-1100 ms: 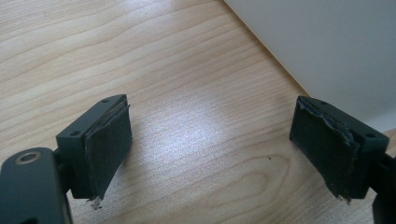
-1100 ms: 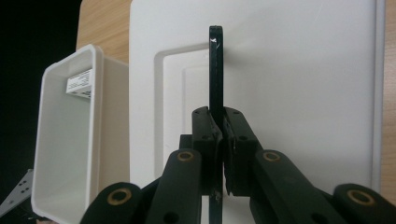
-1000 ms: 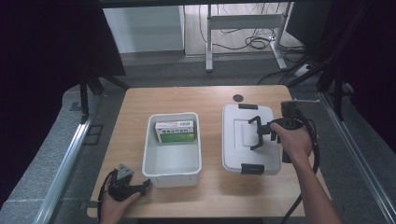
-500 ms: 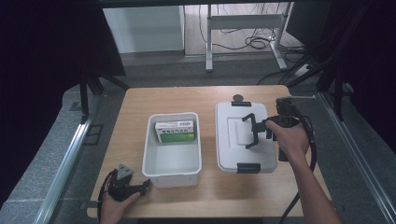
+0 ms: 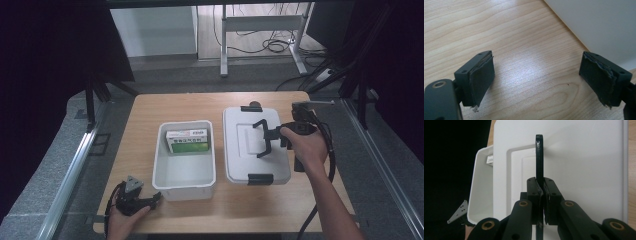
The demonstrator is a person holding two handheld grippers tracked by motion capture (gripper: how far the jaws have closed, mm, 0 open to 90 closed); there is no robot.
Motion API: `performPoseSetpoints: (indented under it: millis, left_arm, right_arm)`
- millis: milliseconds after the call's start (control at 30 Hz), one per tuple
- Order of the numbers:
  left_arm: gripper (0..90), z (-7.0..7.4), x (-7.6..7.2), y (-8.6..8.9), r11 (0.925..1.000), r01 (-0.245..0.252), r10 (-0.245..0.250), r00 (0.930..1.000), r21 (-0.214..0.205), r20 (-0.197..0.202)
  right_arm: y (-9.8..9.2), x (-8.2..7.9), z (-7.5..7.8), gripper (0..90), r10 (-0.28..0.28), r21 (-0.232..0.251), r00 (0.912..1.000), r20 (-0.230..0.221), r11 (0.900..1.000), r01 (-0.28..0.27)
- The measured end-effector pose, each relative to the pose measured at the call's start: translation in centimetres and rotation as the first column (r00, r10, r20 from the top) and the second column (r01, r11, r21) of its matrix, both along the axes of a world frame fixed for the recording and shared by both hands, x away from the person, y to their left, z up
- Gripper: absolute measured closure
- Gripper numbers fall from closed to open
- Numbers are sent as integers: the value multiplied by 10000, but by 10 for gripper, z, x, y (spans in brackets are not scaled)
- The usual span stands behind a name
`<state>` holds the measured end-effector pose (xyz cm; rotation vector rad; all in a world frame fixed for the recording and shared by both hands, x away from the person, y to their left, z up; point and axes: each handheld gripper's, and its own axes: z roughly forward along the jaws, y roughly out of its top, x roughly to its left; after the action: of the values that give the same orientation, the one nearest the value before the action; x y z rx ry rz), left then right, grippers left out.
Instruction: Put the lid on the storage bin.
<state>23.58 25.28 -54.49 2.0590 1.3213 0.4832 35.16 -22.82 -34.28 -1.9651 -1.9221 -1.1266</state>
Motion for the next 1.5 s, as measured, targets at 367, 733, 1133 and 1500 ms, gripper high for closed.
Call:
performPoseSetpoints:
  millis: [367, 733, 1133, 1500]
  left_arm:
    - [128, 0, 0, 0, 10000, -2, 2, 10000, 1, -2]
    - [128, 0, 0, 0, 10000, 4, -4, 10000, -1, -4]
    - [128, 0, 0, 0, 10000, 14, -14, 10000, 7, -2]
    - [126, 0, 0, 0, 10000, 27, -27, 10000, 2, -13]
  right_arm:
    - [11, -2, 8, 848, 191, 83, 9997, 139, 9998, -192]
    - [29, -2, 15, 848, 562, 100, 9983, 148, 9984, -563]
    - [56, 2, 23, 848, 937, 82, 9956, 95, 9956, -938]
    - [89, 5, 28, 848, 1430, 94, 9897, 2, 9897, -1430]
